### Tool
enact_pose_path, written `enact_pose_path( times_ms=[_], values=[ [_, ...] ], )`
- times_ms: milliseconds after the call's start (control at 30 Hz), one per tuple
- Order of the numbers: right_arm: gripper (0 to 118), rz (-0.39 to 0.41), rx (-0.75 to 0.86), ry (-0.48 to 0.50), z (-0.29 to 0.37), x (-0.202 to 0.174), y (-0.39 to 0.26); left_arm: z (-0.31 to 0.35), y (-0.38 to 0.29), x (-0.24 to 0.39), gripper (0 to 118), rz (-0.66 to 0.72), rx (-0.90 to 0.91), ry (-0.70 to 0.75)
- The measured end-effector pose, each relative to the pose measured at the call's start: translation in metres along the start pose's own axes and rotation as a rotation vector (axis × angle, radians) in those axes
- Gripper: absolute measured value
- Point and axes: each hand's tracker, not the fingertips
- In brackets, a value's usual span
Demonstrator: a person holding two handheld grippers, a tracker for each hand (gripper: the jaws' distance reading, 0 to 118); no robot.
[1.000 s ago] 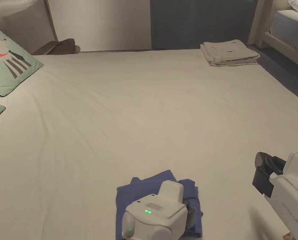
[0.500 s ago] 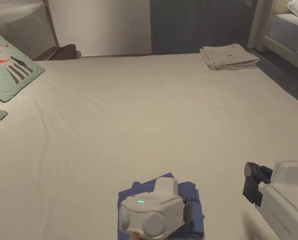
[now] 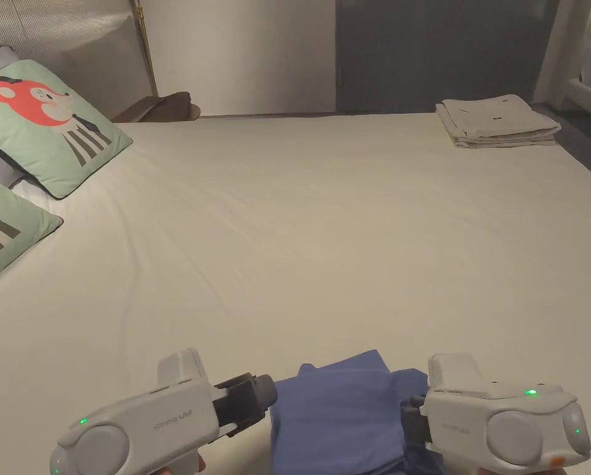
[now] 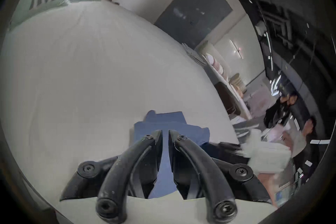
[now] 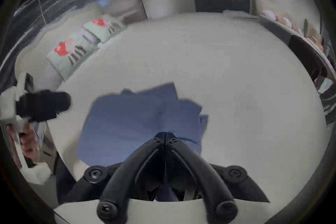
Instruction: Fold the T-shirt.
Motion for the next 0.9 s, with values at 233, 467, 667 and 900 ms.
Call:
enact_pose_path(
  times_ms=[233,467,667,900],
  values=[
    [0,-0.029,-0.108,0.039,-0.010,0.012,0.013,-0.012,0.008,-0.054,90,0.149,-0.148,-0.120],
    [0,-0.080,-0.122,0.097,-0.016,0.031,0.013,-0.042,-0.001,-0.055,111,0.420,-0.263,-0.314],
    [0,-0.160,-0.108,0.131,-0.015,0.038,0.006,-0.075,-0.021,-0.044,110,0.386,-0.352,-0.340],
    [0,-0.174,-0.092,0.121,-0.010,0.032,0.004,-0.093,-0.021,-0.026,38,0.296,-0.385,-0.224]
  ],
)
